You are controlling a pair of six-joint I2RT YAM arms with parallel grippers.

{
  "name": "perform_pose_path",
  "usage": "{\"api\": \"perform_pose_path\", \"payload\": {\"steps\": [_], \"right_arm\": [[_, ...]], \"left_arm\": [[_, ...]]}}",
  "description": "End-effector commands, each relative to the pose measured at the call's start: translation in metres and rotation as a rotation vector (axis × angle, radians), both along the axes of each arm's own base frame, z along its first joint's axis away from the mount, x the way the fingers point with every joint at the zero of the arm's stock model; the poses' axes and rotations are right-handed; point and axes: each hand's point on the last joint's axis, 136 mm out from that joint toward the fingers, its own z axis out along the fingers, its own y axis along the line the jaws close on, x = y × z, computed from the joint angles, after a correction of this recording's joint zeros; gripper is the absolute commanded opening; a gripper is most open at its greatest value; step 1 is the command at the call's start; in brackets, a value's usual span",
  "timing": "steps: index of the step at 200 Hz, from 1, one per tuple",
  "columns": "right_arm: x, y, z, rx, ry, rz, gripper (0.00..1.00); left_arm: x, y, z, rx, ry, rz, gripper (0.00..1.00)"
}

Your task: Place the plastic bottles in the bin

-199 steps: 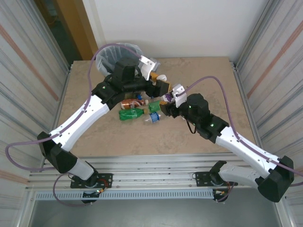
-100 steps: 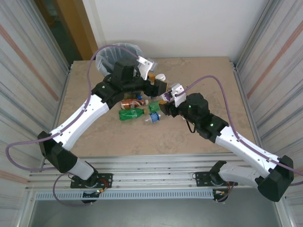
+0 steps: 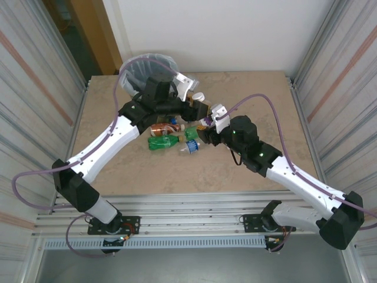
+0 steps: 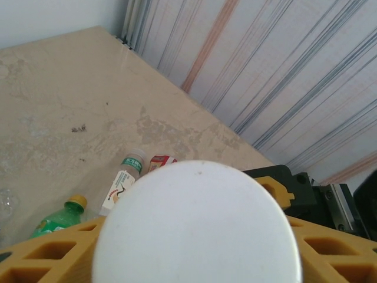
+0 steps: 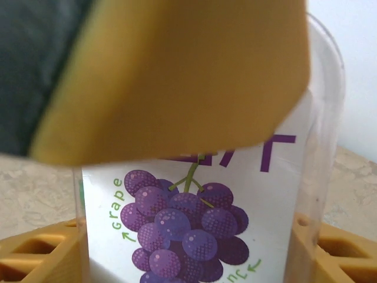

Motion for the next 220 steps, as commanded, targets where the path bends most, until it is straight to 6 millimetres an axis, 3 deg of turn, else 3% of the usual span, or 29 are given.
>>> {"api": "perform_pose_path", "payload": {"steps": [1,29,56,90,121,154,165,168,191,220], "right_arm": [[0.002,0.004,0.035,0.043,-0.089,0.007,0.35],[0.004,0.004,0.034,0.04,-0.088,0.0,0.36],[0.008,-0.001,0.031,0.025,-0.083,-0.037,0.44],[0.014,-0.012,0.033,0.049,-0.078,-0.082,0.73],[0.012,-0.022,0.045,0.114,-0.047,-0.09,1.0],[0.004,-0.038,0.058,0.149,-0.051,-0.131,0.98],[0.004,-0.043,0.055,0.148,-0.034,-0.152,0.98],[-0.001,-0.048,0.063,0.167,-0.05,-0.155,0.98],[-0.005,-0.065,0.069,0.195,-0.047,-0.219,0.98],[-0.006,-0.087,0.066,0.21,-0.001,-0.328,0.98]], "left_arm": [[-0.003,-0.001,0.002,-0.006,0.013,-0.028,0.59],[-0.002,-0.001,0.003,-0.005,0.01,-0.025,0.34],[0.0,0.004,0.012,-0.015,-0.011,-0.006,0.24],[0.013,0.015,0.036,-0.025,-0.124,0.045,0.12],[0.024,0.025,0.054,-0.022,-0.22,0.093,0.09],[0.045,0.045,0.067,-0.034,-0.267,0.175,0.07],[0.052,0.054,0.072,-0.031,-0.276,0.205,0.07],[0.053,0.056,0.074,-0.031,-0.282,0.212,0.07],[0.061,0.075,0.089,-0.022,-0.334,0.271,0.07],[0.074,0.103,0.109,-0.026,-0.406,0.355,0.07]]}}
